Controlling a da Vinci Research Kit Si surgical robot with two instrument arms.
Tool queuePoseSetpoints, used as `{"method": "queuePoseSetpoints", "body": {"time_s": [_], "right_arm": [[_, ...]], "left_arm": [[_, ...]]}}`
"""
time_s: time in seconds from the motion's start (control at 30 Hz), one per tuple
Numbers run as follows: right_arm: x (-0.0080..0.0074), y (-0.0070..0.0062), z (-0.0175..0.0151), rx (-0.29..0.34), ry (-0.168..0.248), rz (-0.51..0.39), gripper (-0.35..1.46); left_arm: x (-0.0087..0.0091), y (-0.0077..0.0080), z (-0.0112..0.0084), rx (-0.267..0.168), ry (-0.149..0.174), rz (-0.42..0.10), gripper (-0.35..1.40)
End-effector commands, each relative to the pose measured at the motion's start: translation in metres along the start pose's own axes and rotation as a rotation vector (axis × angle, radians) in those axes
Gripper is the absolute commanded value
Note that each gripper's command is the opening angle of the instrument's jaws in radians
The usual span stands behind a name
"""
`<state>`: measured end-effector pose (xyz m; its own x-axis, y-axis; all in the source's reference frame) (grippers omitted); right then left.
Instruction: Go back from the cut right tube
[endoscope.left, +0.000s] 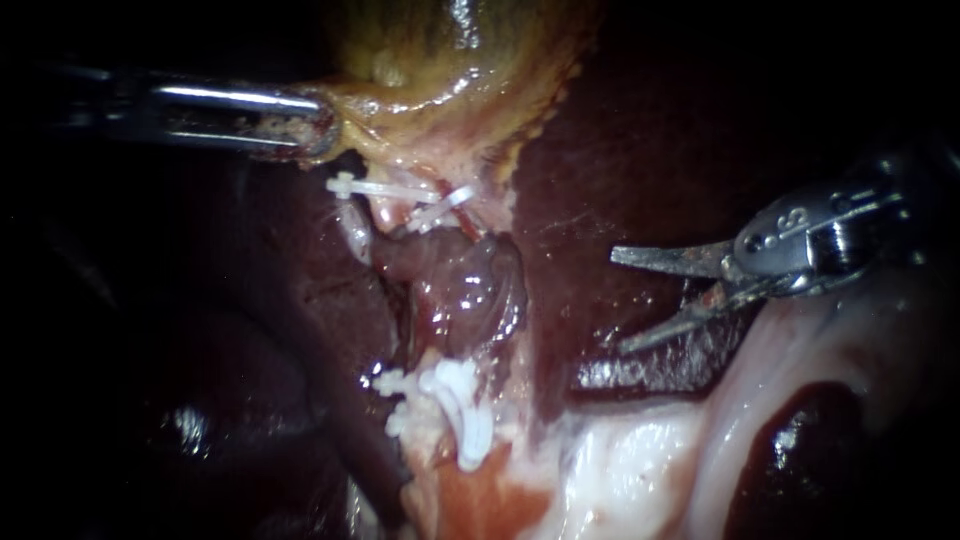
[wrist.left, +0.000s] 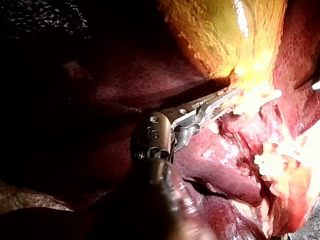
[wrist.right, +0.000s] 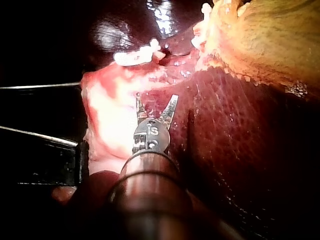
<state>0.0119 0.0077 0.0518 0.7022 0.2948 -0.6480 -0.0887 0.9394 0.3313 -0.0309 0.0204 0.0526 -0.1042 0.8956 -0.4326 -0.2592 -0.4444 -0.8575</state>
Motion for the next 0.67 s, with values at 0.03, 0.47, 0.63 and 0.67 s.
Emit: {"method": "queuePoseSetpoints", "body": {"time_s": [0.03, 0.47, 0.63, 0.67], "right_arm": [[0.0000, 0.0000, 0.0001, -0.001, 0.000, 0.000, 1.41], [-0.0001, 0.0000, 0.0001, -0.001, 0.000, 0.000, 1.41], [-0.0001, 0.0000, 0.0002, -0.005, 0.000, 0.000, 1.41], [-0.0001, 0.0000, 0.0002, -0.005, 0.000, 0.000, 1.41]], "left_arm": [[-0.0001, -0.0001, 0.0002, -0.001, -0.002, 0.002, -0.35], [-0.0007, -0.0003, 0.0016, -0.009, -0.005, 0.007, -0.35], [-0.0007, -0.0003, 0.0015, -0.009, -0.005, 0.007, -0.35], [-0.0007, -0.0003, 0.0015, -0.009, -0.005, 0.007, -0.35]]}}
